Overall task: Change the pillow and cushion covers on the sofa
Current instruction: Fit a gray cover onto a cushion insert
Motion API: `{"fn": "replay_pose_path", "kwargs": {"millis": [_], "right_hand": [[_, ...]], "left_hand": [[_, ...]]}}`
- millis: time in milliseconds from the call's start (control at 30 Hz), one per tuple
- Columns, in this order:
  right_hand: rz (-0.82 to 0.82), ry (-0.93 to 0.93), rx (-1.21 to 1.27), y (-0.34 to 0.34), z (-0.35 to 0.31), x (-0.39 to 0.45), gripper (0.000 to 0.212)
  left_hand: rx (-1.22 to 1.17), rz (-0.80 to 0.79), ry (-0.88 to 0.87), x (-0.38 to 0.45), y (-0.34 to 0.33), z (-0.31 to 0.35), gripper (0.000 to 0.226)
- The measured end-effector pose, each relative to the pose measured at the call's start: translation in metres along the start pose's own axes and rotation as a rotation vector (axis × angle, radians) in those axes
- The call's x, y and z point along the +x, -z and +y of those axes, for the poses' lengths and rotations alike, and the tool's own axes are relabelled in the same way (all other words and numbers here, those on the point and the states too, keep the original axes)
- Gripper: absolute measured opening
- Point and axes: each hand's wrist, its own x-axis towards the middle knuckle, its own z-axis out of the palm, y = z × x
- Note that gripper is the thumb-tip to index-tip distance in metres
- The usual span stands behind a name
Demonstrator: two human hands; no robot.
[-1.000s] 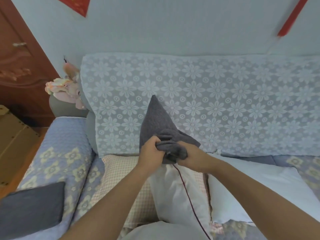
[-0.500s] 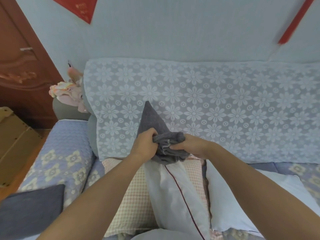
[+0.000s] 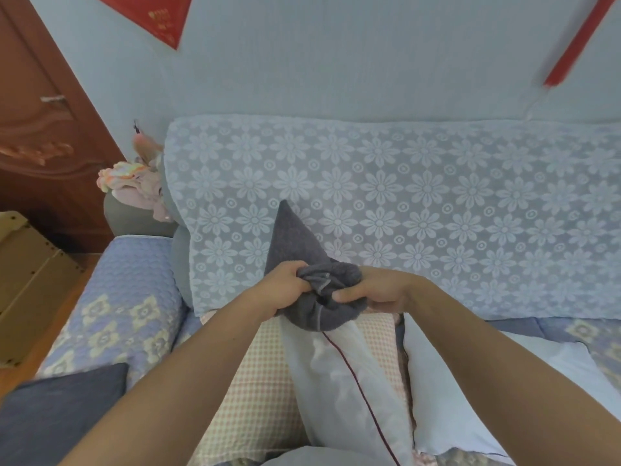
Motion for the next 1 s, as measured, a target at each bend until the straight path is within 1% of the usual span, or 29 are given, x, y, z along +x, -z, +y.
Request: {"fn": "replay_pose_path", "kwargs": {"millis": [33,67,100,167,233,300,367,433,533,567,633,700,733,767,800,833,867,900,933,967,1000], "right_hand": [[-0.035,-0.007,-0.030,-0.002,-0.001,-0.001,0.050],[-0.047,-0.007,-0.060,-0.003,-0.001,0.000,0.051],[-0.035,-0.014,-0.069,-0.003,-0.001,0.000,0.052],[0.074,-0.014,-0.037,0.000,0.001,0.003,0.052],[0.200,0.031,-0.008,0.000,0.006,0.004,0.042],[0.293,0.080,-0.003,-0.004,0.010,0.005,0.032],[0.342,0.096,0.024,-0.009,0.013,0.007,0.028],[0.400,0.079,0.000,-0.012,0.015,0.009,0.034],[0.476,0.010,-0.053,-0.014,0.023,0.012,0.048],[0.498,-0.005,-0.028,-0.016,0.023,0.013,0.050],[0.570,-0.010,-0.006,-0.021,0.025,0.009,0.046],[0.723,0.013,-0.138,-0.026,0.038,-0.005,0.038],[0.816,0.014,-0.225,-0.029,0.053,-0.016,0.034],[0.893,-0.016,-0.317,-0.034,0.070,-0.031,0.033],[0.935,-0.081,-0.419,-0.040,0.091,-0.046,0.040],[0.926,-0.198,-0.516,-0.047,0.110,-0.063,0.048],[0.873,-0.326,-0.569,-0.057,0.126,-0.080,0.054],[0.793,-0.434,-0.532,-0.070,0.140,-0.096,0.059],[0.694,-0.524,-0.383,-0.081,0.156,-0.109,0.068],[0.589,-0.579,-0.163,-0.092,0.167,-0.119,0.079],[0.516,-0.571,0.041,-0.102,0.173,-0.126,0.092]], "left_hand": [[-0.016,0.003,0.010,0.002,0.001,-0.002,0.008],[-0.070,-0.045,0.045,0.002,0.003,-0.005,0.014],[-0.146,-0.126,0.092,0.000,0.003,-0.006,0.020],[-0.277,-0.273,0.155,-0.007,0.002,-0.006,0.026],[-0.373,-0.338,0.213,-0.012,-0.003,-0.004,0.028],[-0.398,-0.348,0.275,-0.012,-0.010,-0.004,0.035],[-0.337,-0.327,0.290,-0.008,-0.017,-0.006,0.034],[-0.332,-0.322,0.277,-0.007,-0.021,-0.010,0.032],[-0.418,-0.353,0.283,-0.007,-0.023,-0.022,0.039],[-0.444,-0.374,0.282,-0.007,-0.023,-0.026,0.040],[-0.501,-0.412,0.271,-0.010,-0.024,-0.031,0.038],[-0.505,-0.422,0.250,-0.016,-0.025,-0.029,0.033],[-0.458,-0.415,0.234,-0.019,-0.025,-0.028,0.031],[-0.378,-0.409,0.221,-0.020,-0.026,-0.028,0.029],[-0.272,-0.409,0.205,-0.021,-0.028,-0.028,0.028],[-0.160,-0.416,0.186,-0.020,-0.029,-0.030,0.027],[-0.049,-0.429,0.163,-0.020,-0.032,-0.032,0.025],[0.038,-0.440,0.149,-0.019,-0.034,-0.034,0.022],[0.090,-0.439,0.129,-0.020,-0.038,-0.032,0.020],[0.103,-0.416,0.107,-0.019,-0.042,-0.031,0.017],[0.081,-0.386,0.085,-0.019,-0.046,-0.030,0.014]]}}
